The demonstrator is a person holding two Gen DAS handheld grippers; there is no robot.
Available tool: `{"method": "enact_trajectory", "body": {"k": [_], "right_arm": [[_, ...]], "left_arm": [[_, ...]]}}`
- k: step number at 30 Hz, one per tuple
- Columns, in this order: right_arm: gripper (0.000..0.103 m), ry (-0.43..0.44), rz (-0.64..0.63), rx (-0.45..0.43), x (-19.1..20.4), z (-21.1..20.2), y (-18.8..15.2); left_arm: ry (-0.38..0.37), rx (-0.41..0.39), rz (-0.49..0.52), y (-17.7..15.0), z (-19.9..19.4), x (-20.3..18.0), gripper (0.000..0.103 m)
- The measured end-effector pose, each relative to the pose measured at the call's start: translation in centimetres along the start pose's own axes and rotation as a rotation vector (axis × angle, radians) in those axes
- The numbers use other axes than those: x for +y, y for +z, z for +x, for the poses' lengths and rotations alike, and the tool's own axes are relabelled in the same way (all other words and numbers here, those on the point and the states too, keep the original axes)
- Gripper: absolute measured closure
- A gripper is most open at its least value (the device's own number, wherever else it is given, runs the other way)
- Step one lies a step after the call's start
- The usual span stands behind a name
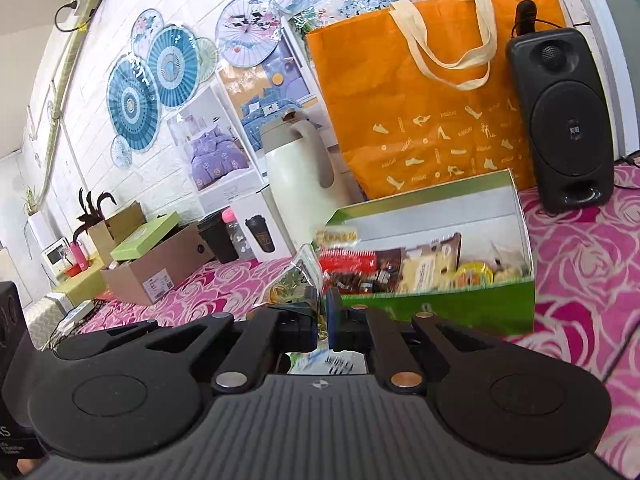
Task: Organize snacks
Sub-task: 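Carry both clear bags over the green box with the left and right grippers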
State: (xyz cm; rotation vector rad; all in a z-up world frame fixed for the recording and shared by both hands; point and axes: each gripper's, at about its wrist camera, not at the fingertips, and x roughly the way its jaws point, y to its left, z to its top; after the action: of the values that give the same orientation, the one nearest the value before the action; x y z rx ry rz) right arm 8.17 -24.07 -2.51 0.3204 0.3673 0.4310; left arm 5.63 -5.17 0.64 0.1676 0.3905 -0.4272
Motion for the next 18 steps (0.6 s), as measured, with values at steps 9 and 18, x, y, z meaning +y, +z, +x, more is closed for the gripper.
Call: {"method": "enact_trajectory", "body": {"k": [9,18], "right_arm": [[0.098,-0.036,-0.023,-0.024,-1.7,2.3,2.7],[0.099,-0.137,0.001,-0.057,-5.4,6.3,5.2]], "left_arm": [[0.013,-0.043,0.016,2.9,3.3,0.6,0.055],[-0.032,-0.038,0.024,5.9,10.6,1.8,0.055]]}}
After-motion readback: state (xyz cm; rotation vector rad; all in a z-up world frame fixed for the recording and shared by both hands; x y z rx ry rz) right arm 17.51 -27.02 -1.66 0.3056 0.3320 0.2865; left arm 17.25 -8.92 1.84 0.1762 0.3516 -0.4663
